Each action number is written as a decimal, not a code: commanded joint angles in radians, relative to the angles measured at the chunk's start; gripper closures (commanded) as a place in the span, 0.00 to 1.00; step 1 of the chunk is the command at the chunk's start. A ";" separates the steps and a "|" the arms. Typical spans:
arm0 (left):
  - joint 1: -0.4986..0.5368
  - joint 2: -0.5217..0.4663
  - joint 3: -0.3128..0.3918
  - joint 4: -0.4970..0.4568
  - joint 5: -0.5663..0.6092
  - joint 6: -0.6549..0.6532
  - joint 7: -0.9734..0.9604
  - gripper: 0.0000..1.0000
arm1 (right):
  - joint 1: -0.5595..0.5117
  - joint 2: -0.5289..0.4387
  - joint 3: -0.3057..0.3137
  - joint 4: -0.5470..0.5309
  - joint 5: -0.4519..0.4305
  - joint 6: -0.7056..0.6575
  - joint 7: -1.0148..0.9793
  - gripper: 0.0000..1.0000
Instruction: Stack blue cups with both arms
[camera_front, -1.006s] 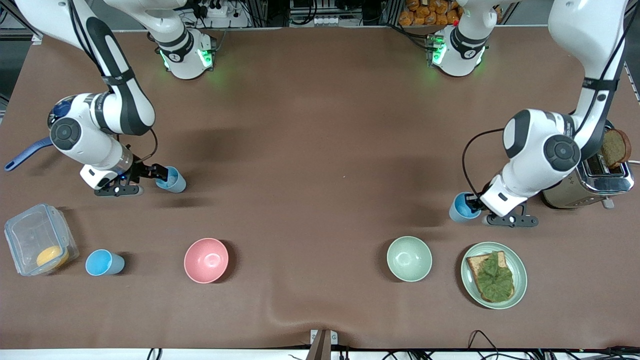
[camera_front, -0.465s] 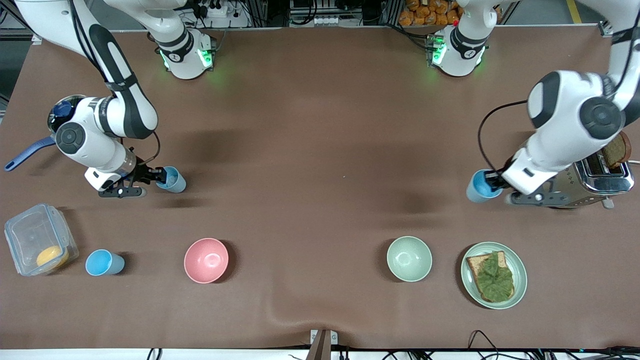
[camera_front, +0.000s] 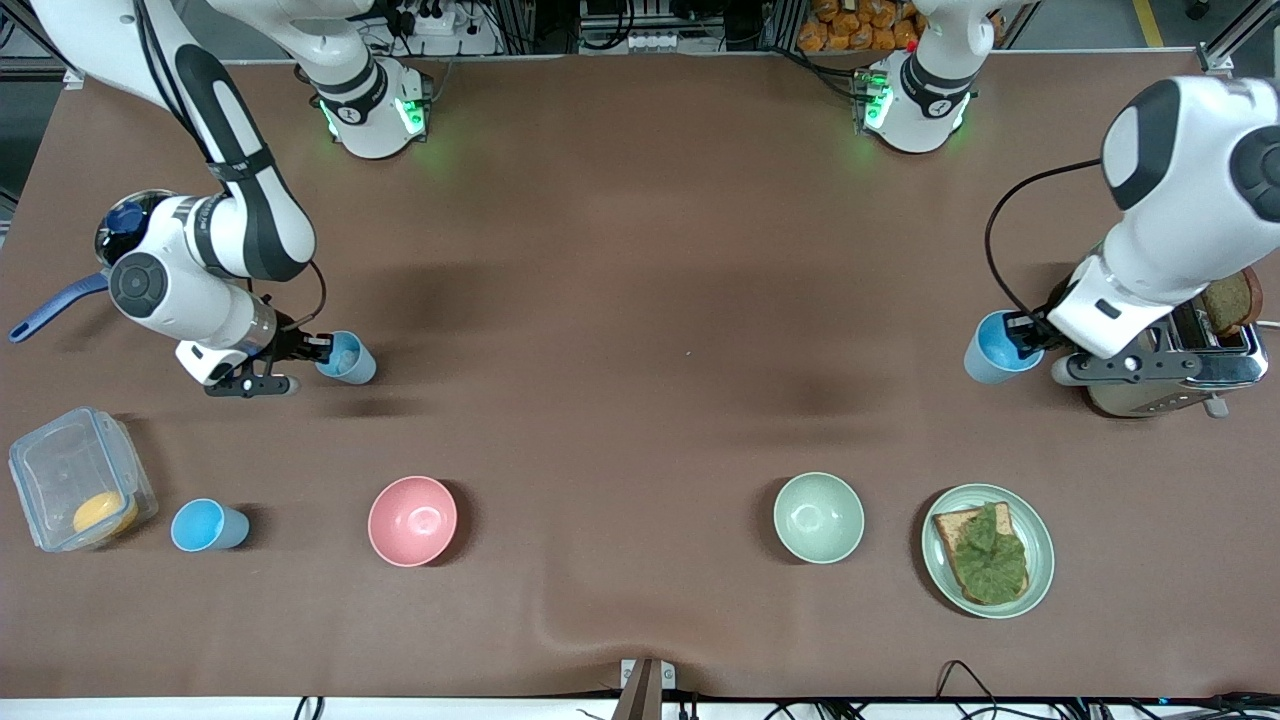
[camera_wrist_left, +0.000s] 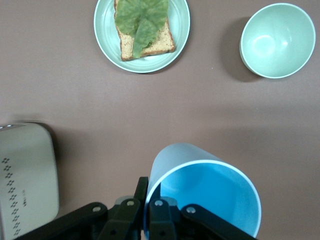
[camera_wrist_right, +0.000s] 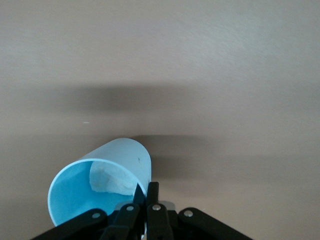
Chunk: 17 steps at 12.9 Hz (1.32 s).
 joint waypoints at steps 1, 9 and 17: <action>0.000 0.013 -0.003 0.082 -0.020 -0.048 0.004 1.00 | 0.054 -0.030 0.002 0.087 0.034 -0.135 0.052 1.00; -0.012 0.037 -0.011 0.153 -0.020 -0.106 -0.008 1.00 | 0.387 -0.023 0.000 0.268 0.101 -0.257 0.525 1.00; -0.009 0.046 -0.037 0.144 -0.046 -0.106 -0.019 1.00 | 0.727 0.202 0.000 0.414 0.106 -0.039 1.007 1.00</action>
